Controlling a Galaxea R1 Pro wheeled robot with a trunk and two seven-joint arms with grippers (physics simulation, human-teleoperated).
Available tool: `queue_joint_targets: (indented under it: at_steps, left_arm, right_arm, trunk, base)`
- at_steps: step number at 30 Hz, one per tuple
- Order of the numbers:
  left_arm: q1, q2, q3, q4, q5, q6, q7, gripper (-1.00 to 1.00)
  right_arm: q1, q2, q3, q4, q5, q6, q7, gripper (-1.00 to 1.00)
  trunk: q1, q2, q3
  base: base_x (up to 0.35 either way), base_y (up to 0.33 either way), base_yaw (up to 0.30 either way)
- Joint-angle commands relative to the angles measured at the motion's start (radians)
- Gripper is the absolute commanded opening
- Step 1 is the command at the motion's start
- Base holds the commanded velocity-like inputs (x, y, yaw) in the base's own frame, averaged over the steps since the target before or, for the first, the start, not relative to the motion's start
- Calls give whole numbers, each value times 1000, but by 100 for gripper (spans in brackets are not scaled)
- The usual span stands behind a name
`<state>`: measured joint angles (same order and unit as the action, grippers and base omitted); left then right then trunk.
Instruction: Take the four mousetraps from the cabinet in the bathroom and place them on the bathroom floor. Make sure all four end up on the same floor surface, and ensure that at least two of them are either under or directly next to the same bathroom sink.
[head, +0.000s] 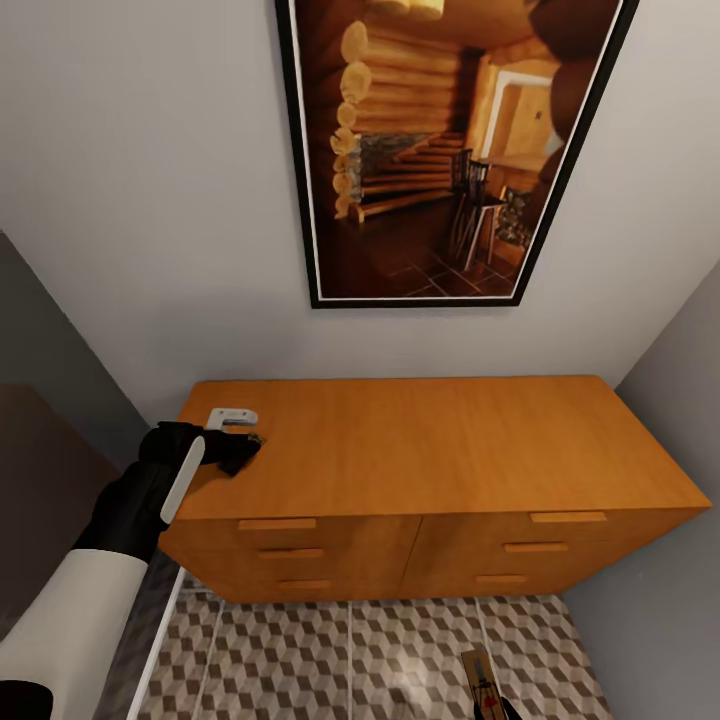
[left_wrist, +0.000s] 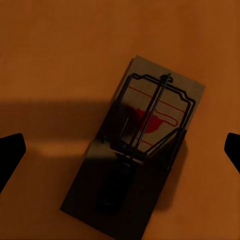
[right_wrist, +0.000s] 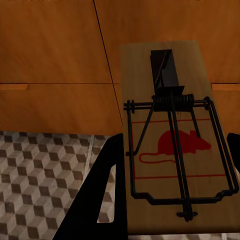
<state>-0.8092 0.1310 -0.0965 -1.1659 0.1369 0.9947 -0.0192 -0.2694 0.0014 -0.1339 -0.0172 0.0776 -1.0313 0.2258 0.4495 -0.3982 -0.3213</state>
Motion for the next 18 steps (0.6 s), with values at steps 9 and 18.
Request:
queue_joint_targets:
  at_steps: [9, 18]
  left_arm:
    - [-1, 1, -2, 0, 3, 4, 0, 100]
    - [-1, 1, -2, 0, 3, 4, 1, 100]
  right_arm:
    - [-1, 0, -9, 0, 7, -3, 3, -100]
    - [-1, 0, -9, 0, 7, -3, 3, -100]
  trunk:
    - [1, -2, -8]
    - [1, -2, -10]
  base:
    - [1, 0, 0]
    - [0, 0, 0]
